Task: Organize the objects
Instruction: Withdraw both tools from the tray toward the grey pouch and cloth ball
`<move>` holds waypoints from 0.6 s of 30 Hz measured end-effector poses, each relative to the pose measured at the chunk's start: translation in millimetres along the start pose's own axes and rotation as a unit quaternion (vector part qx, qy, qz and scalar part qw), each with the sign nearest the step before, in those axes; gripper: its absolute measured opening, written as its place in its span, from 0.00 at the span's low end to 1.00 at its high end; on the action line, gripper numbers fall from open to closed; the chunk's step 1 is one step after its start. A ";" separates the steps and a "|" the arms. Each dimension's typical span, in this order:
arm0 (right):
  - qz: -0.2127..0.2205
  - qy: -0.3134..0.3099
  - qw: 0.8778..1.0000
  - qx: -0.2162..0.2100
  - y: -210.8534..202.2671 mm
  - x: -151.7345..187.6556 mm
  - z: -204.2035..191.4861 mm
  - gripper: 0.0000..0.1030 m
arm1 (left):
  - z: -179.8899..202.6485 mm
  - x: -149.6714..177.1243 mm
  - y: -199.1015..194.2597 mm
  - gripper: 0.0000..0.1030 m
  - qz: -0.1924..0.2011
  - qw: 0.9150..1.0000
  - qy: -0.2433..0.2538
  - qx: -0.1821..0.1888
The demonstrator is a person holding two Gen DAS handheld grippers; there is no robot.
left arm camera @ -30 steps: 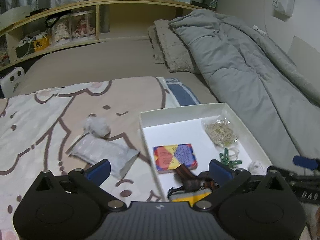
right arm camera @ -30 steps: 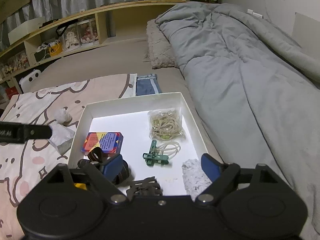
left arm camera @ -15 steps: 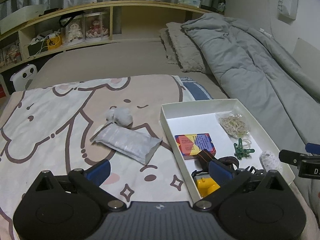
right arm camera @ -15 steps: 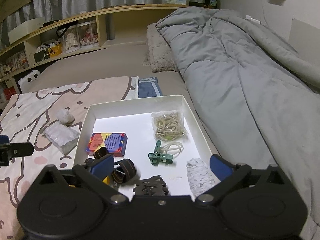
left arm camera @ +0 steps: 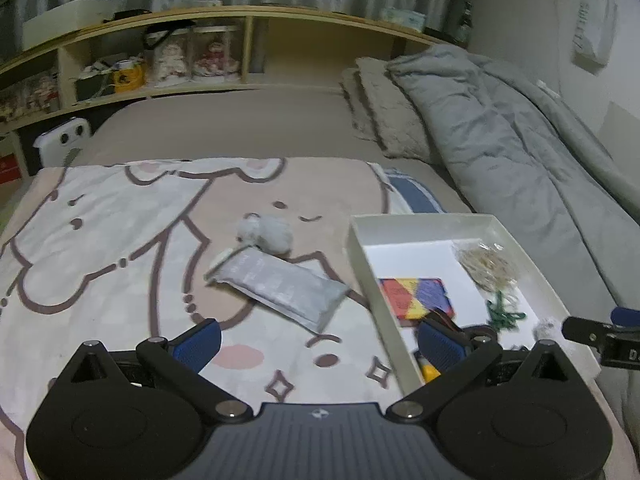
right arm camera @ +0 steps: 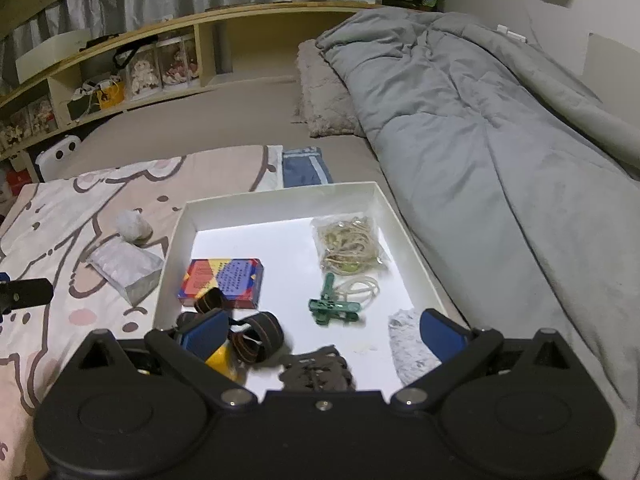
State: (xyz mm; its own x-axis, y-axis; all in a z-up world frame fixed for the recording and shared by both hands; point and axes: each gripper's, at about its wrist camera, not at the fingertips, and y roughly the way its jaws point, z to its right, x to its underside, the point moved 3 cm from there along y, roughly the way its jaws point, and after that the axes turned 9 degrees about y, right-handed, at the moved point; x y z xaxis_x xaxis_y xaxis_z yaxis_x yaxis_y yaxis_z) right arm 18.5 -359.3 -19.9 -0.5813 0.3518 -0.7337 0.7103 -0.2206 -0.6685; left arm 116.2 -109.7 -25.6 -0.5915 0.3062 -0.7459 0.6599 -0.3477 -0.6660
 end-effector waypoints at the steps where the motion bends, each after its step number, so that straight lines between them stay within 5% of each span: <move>1: 0.003 0.001 1.000 -0.004 1.1 0.5 -2.0 1.00 | -4.9 0.7 1.0 1.00 0.000 1.000 -0.005 -0.008; 18: 0.059 -0.041 0.996 -0.055 32.7 12.3 -77.1 1.00 | -73.6 11.7 28.5 1.00 -0.013 0.995 -0.057 -0.079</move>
State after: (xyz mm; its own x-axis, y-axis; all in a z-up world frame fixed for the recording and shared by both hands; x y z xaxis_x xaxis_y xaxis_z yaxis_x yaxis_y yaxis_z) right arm 65.2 -292.0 -41.4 -0.5190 0.2537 -0.8163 0.8114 -0.1541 -0.5638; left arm 162.2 -50.8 -53.5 -0.6524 0.2087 -0.7285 0.7024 -0.1945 -0.6847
